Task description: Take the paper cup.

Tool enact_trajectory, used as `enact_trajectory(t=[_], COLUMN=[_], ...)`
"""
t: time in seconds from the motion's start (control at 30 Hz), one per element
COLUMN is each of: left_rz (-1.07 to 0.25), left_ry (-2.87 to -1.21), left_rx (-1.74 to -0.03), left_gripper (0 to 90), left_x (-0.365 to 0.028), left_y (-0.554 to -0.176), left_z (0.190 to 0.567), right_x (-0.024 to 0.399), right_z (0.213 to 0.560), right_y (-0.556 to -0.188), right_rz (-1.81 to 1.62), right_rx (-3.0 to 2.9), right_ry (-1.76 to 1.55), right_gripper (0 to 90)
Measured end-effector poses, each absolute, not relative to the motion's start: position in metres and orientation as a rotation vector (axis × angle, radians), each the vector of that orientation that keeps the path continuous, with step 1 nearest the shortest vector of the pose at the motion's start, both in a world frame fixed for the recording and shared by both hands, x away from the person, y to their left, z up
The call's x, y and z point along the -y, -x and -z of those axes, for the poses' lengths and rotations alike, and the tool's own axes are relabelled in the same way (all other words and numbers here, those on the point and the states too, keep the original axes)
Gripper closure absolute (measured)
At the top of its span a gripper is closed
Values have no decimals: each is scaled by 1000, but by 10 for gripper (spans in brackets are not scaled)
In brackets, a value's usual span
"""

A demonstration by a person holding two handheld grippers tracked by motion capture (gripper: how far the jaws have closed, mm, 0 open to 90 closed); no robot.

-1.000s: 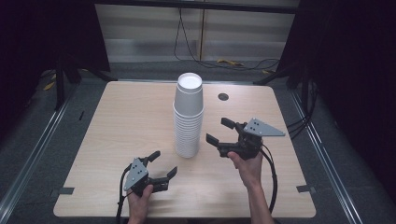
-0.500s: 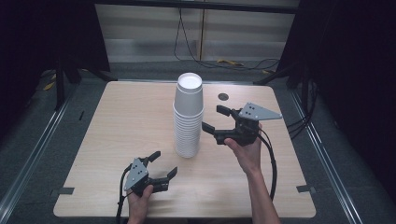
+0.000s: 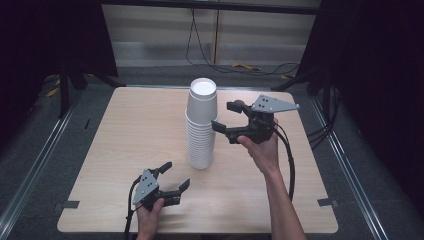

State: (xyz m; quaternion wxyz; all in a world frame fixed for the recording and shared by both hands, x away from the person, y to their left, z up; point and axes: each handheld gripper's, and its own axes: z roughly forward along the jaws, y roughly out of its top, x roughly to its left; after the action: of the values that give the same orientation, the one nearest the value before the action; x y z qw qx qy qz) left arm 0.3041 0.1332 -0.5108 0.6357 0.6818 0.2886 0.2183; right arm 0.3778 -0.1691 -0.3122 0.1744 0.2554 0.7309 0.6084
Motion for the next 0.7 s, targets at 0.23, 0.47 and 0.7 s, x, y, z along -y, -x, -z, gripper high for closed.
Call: enact_trajectory(t=[0.23, 0.47, 0.7], left_rz=[-493, -495, -492], left_ry=[-1557, -1561, -1559], left_rx=[-660, -659, -658], left_gripper=[158, 158, 158], left_x=[-133, -134, -134], left_y=[-304, -304, -305], left_z=[511, 511, 511], right_x=[167, 160, 151], right_z=[297, 285, 273], right_y=[-387, -395, -404], right_rz=[-1694, -1661, -1607], right_rx=[-2124, -2173, -2225], right_ry=[-709, -689, -672], right_gripper=[173, 167, 162])
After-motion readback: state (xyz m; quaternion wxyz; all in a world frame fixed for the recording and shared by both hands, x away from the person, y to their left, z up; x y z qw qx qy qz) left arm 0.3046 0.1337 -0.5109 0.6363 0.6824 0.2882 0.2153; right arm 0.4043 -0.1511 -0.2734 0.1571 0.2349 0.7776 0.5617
